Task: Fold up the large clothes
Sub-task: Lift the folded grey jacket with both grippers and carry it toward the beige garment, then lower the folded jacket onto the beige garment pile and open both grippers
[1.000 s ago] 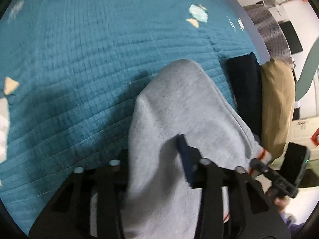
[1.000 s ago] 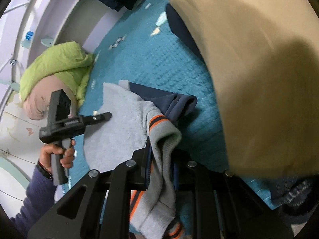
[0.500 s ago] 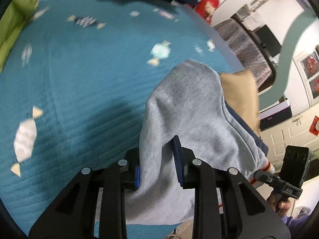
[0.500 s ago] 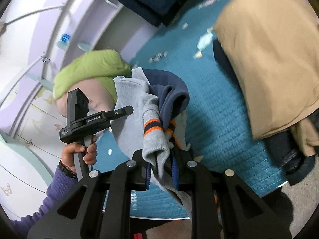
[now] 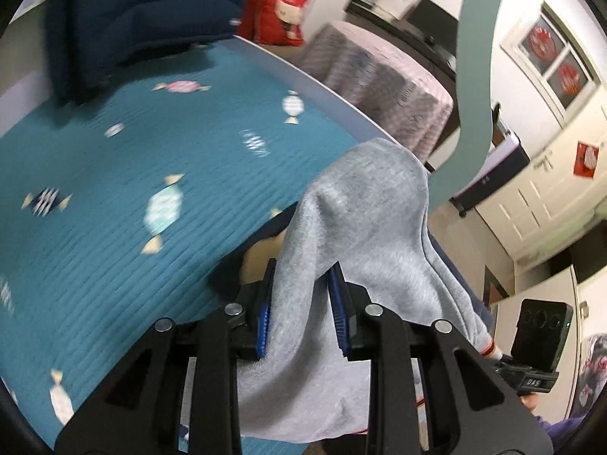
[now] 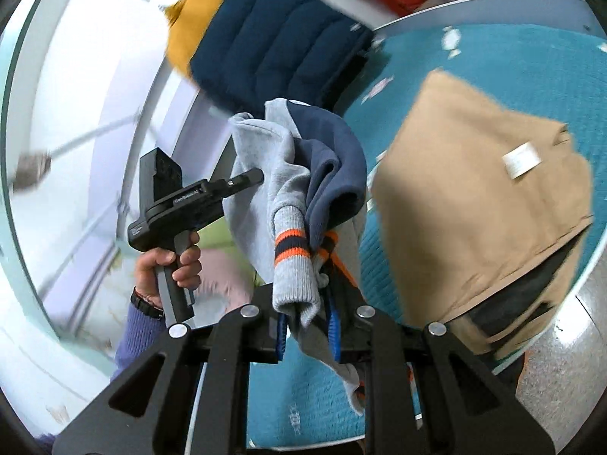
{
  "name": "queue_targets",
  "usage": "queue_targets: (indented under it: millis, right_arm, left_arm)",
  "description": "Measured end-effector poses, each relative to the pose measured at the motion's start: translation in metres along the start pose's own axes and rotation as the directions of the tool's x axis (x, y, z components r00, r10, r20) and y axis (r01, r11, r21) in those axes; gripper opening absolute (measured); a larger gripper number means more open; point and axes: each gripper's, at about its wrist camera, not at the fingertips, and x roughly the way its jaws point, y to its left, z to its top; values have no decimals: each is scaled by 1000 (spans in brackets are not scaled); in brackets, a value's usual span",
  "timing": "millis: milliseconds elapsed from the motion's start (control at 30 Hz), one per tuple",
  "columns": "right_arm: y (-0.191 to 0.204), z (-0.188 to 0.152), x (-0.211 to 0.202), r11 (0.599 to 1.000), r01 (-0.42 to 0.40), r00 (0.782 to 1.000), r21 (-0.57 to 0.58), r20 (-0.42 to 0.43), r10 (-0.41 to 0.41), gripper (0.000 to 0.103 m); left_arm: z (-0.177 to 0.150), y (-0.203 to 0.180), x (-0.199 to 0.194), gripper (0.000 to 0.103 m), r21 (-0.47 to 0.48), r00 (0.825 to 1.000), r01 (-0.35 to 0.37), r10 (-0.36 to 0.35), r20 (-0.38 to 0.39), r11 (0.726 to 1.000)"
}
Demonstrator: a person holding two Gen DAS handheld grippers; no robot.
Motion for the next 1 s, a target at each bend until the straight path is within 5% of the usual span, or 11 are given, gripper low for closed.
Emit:
queue_targets:
  millis: [200, 400, 500, 567, 800, 1000]
  right_arm:
    - [-74, 38, -21, 989, 126, 986, 79, 101, -134, 16]
    - [-142, 45, 1, 937, 329, 943, 116, 15, -333, 19]
    - [-150, 43, 7, 901, 429, 902, 61, 18, -430, 38]
    - [-144, 39, 5, 900, 432, 901, 53, 23, -434, 42]
    - [-82, 20, -20, 801, 579, 815, -154, 160, -558, 52]
    - [-33, 2, 38, 810, 458, 884, -366, 91, -459, 53]
  left_arm:
    - [50, -35, 101, 26, 31, 996, -24, 26, -89, 999]
    - [57, -40, 184, 30, 74, 978, -173, 180, -103, 982]
    - [51, -33, 200, 43, 70, 974, -205, 210, -87, 976]
    - [49, -23, 196, 56, 23, 978, -200, 201, -60, 980]
    - [41, 6, 122, 65, -29, 978, -192, 194, 75, 981]
    - [-7, 24, 58, 70, -67, 966, -202, 210, 149, 977]
